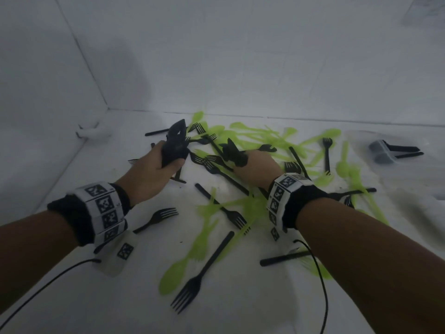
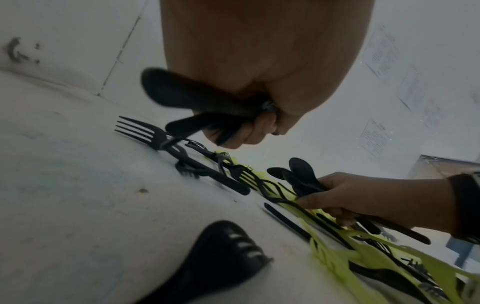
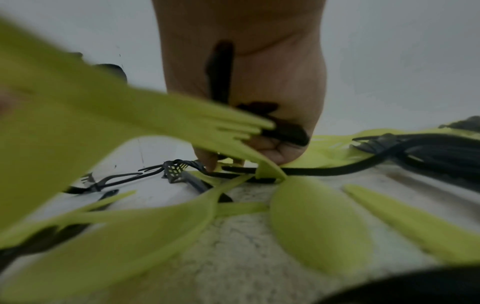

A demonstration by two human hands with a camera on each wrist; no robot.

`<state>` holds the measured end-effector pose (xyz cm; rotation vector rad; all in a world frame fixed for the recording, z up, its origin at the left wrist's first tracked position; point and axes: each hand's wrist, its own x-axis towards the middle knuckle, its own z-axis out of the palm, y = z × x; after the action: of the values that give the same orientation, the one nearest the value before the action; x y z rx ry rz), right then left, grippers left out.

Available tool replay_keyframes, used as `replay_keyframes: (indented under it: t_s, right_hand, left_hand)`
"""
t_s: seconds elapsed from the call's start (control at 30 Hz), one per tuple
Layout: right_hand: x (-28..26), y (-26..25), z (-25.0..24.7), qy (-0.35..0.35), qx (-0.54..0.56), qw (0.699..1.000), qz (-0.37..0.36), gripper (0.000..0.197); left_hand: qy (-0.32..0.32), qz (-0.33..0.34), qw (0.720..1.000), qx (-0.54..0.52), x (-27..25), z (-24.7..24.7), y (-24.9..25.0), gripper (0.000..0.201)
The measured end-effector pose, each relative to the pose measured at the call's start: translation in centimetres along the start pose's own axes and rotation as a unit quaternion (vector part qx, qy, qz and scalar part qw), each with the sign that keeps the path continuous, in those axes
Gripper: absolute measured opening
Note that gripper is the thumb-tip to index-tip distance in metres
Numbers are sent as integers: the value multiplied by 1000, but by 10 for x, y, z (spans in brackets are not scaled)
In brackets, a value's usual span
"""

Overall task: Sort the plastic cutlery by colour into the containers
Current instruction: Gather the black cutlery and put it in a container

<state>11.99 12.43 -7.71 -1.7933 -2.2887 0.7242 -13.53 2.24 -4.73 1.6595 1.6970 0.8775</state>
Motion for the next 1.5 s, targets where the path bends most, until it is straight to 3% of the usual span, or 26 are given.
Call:
replay_keyframes:
  t_s: [0.2,0.3,0.43,0.53,0.63,0.97,1.2,1.37,1.5]
  right_hand:
    - [1,3,-8,61,82,995,11,30]
    - [9,5,-14,76,62,995,9,23]
    - [17,1,-11,55,0,998,8,15]
    - [19,-3,-7,33,-45,998,1,13]
    - [23,-4,-7,35,-75,997,-6,10]
    - [20,-6,-9,9,-91,996,20,17]
    - [9,2,-21,112,86,990,28,20]
    - [-11,3,-48,153,343,927,26,13]
    - [-36,14,-61,135,444,885,38,12]
  left_hand:
    - [-32,-12,999,-14,1,4,13,20]
    - [-44,-28,998,-45,-1,4,20,21]
    - [-82,-40,995,-46,-10,1,15,22]
    - [-112,-14,993,22,-22,-1,9,24]
    - [-115,-5,990,81,-34,1,8,15]
    - [-104,-5,990,97,-44,4,7,12]
    - [-92,-14,994,62,-37,3,9,15]
    - [-69,-17,997,-18,-22,13,21,26]
    - [-89,-21,991,-101,3,33,37,20]
